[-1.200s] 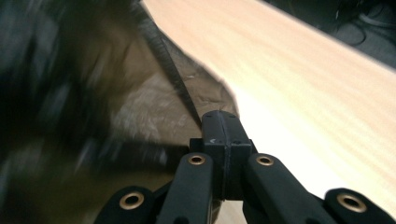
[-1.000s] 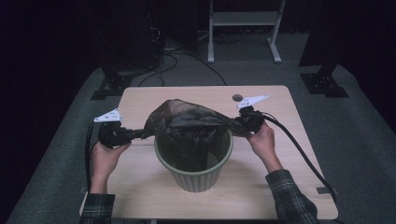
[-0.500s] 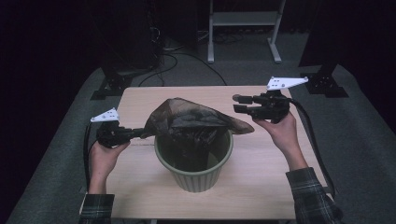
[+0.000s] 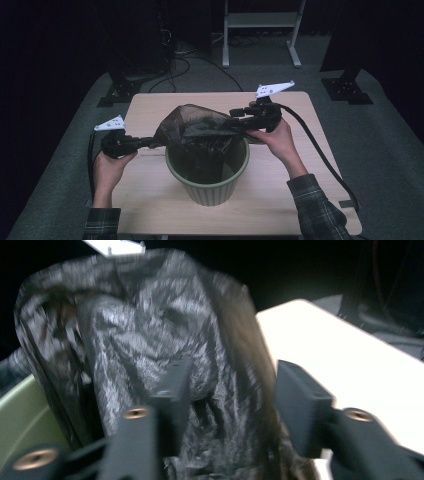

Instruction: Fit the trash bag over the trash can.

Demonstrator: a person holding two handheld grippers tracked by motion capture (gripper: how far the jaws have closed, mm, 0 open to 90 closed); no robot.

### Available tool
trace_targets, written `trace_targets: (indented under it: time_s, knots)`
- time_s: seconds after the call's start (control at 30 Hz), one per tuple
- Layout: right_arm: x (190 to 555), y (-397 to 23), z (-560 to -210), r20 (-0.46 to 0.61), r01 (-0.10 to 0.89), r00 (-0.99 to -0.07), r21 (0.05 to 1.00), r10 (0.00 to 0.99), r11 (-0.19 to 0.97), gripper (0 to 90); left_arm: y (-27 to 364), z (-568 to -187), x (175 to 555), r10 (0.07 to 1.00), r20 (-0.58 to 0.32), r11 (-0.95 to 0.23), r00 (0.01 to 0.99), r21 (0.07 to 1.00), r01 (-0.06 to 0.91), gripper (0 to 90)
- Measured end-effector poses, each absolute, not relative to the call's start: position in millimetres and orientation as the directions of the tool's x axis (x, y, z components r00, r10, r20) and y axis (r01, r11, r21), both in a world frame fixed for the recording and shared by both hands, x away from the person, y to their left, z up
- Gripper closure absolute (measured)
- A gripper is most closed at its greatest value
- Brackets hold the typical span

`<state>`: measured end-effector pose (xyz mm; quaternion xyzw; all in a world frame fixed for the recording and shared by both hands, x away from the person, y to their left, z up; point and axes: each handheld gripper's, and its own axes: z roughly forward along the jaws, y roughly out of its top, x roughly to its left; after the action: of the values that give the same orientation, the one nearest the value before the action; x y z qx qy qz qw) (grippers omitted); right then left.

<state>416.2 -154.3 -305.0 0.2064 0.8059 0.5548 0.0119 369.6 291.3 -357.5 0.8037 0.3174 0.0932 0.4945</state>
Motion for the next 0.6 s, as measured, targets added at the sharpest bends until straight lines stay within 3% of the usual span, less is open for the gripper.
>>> trace_targets:
  time_s: [0.03,0.07,0.17,0.6]
  knots:
    - [416,-153,-306,0.211,0.321,-0.916,0.897,0.342,0.305,64.1,291,-358,370,0.602,-0.165,-0.309,0.782,0.854,0.418,90.0]
    - [417,-152,-307,0.209,0.318,-0.920,0.893,0.331,0.318,75.6,291,-357,370,0.602,-0.165,-0.308,0.782,0.855,0.418,90.0]
    - [411,-152,-306,0.180,0.289,-0.931,0.895,0.319,0.339,88.9,291,-357,368,0.599,-0.170,-0.304,0.783,0.856,0.418,90.0]
    - [333,-174,-296,0.091,0.163,-0.969,0.936,0.230,0.313,89.9,288,-346,346,0.541,-0.188,-0.266,0.820,0.887,0.378,90.0]
